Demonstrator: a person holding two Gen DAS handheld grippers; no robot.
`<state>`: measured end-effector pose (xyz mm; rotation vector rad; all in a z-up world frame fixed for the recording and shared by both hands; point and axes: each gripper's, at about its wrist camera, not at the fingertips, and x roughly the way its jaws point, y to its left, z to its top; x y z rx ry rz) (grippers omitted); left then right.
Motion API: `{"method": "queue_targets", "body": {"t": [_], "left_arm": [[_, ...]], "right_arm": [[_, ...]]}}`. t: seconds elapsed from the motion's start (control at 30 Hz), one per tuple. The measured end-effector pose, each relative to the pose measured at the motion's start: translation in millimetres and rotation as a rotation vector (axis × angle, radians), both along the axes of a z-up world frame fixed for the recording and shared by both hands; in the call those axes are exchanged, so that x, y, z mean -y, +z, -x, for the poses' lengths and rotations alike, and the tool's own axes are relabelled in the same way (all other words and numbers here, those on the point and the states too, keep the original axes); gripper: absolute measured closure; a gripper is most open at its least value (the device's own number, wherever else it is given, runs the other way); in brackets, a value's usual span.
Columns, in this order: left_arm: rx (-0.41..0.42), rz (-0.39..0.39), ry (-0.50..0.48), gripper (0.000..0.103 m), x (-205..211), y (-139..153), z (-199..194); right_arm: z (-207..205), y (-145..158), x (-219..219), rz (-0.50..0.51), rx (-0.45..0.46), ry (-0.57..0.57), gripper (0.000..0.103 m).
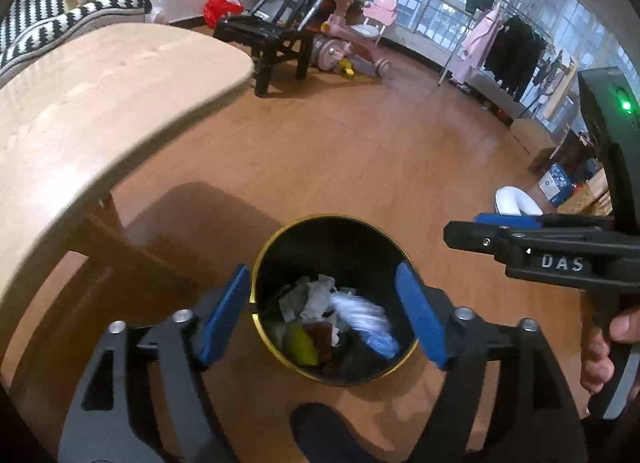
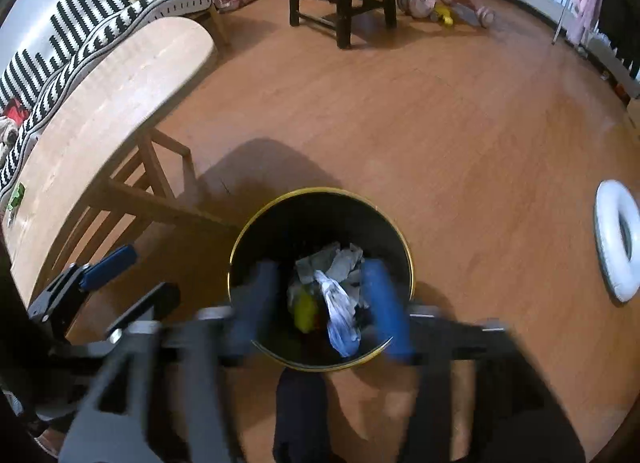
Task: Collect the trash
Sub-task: 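Open both grippers over the bin and return them to the table, then move both open grippers toward the green toy car and white tube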
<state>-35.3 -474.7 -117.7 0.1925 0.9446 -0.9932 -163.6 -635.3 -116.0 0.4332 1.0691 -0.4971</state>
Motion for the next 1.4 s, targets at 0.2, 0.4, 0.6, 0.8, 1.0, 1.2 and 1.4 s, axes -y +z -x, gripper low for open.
{"method": "queue_targets", "body": {"t": [0.2,0.4,0.6,0.8,1.0,1.2,1.4], "left_arm": [[0.094,0.052,0.089,0.015,-75.0,49.0,-21.4],[0.17,0.113,0.279,0.011,-198.6,104.4,-57.4],[0.245,0.056,0.486,0.011,-323.0,125.5,-82.8],[0.257,0.037,0.673,0.01,-440.8,137.9,-91.9],[0.264,-0.015,0.789,0.01,-521.7,132.2,-92.2],[0.253,-0.03,0.86,0.01,-568.3,130.7,-95.6],[0.243,-0.066,0.885,0.01,-584.5,122.1,-108.3]], "right_arm": [[-32.8,38.2,-49.5,0.105,0.102,0.118,0.032],[-88.5,71.2,-140.3,0.115,0.241,0.27,0.026],[-153.3,93.5,-262.7,0.121,0.331,0.465,0.021],[-202.3,88.2,-366.9,0.09,0.33,0.611,0.021],[-230.3,73.7,-444.9,0.103,0.31,0.716,0.021],[-244.8,66.0,-473.8,0.098,0.312,0.75,0.021],[-249.5,64.1,-477.9,0.099,0.312,0.754,0.02]]}}
